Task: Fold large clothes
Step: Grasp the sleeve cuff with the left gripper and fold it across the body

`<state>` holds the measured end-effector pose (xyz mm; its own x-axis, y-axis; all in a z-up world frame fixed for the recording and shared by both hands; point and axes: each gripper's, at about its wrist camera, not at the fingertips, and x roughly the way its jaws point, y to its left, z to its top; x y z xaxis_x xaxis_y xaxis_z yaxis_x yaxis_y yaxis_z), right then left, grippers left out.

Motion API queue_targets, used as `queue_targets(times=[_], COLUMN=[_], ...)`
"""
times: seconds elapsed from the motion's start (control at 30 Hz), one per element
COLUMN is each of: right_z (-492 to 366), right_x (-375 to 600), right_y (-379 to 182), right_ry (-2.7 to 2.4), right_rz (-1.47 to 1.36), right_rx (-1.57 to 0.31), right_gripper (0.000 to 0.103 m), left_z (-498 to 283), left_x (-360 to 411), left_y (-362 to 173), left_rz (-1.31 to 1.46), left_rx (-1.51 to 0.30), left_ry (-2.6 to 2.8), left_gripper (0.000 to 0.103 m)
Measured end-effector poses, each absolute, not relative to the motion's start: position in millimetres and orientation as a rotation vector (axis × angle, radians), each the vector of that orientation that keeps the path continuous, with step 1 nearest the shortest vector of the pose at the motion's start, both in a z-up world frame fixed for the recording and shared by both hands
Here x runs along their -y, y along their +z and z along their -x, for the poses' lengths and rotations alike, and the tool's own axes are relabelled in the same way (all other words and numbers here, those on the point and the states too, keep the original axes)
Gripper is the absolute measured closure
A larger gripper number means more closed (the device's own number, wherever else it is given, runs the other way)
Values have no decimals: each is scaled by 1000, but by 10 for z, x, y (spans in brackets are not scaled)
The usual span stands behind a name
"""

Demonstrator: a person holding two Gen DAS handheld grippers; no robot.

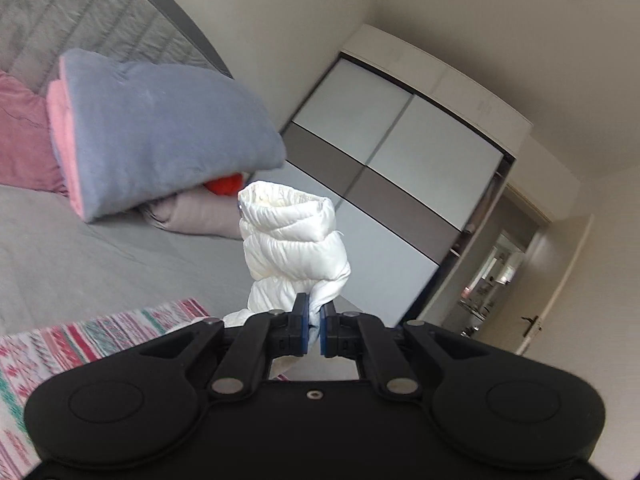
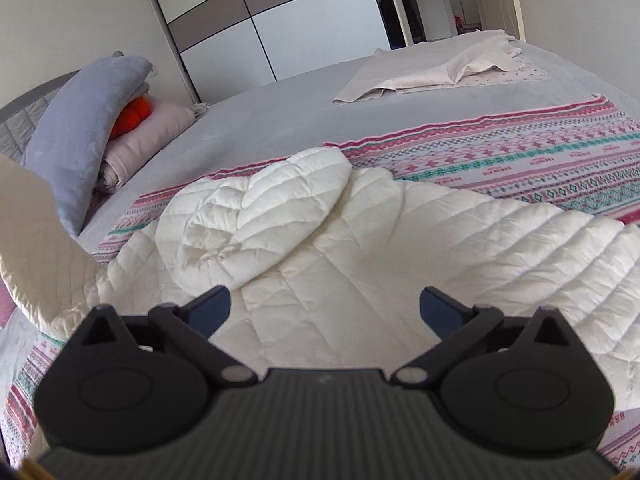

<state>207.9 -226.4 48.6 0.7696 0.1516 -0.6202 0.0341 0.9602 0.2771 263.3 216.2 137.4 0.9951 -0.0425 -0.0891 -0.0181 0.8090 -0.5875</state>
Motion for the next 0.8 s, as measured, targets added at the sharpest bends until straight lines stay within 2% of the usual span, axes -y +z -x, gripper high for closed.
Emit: queue_targets(times=[0.3, 0.47, 0.6, 0.67, 0.77, 0.8], right_z=[-2007, -2026, -2049, -2066, -2070, -2068], right_x=[2568, 2618, 2655, 2666, 2682, 2689], right_y=[549, 439, 333, 289, 249, 238], right_ry=[11, 3, 4, 5, 22, 32], right_rz=[-360, -426, -479, -498, -544, -561], right_rx=[-661, -688, -711, -717, -716, -713], right_gripper=[1, 0, 0, 0, 0, 0], left_z=[-2842, -2819, -2852, -2897, -2781, -2740], left_x=[-559, -65, 163, 263, 232, 166], left_y=[788, 313, -21, -150, -102, -27], left_rz=[548, 462, 386, 296, 233, 224], left_rx=[-311, -433, -619, -765, -806, -813], left_ry=[-292, -384, -496, -546, -604, -631], left_gripper=[97, 97, 96, 93, 88, 76])
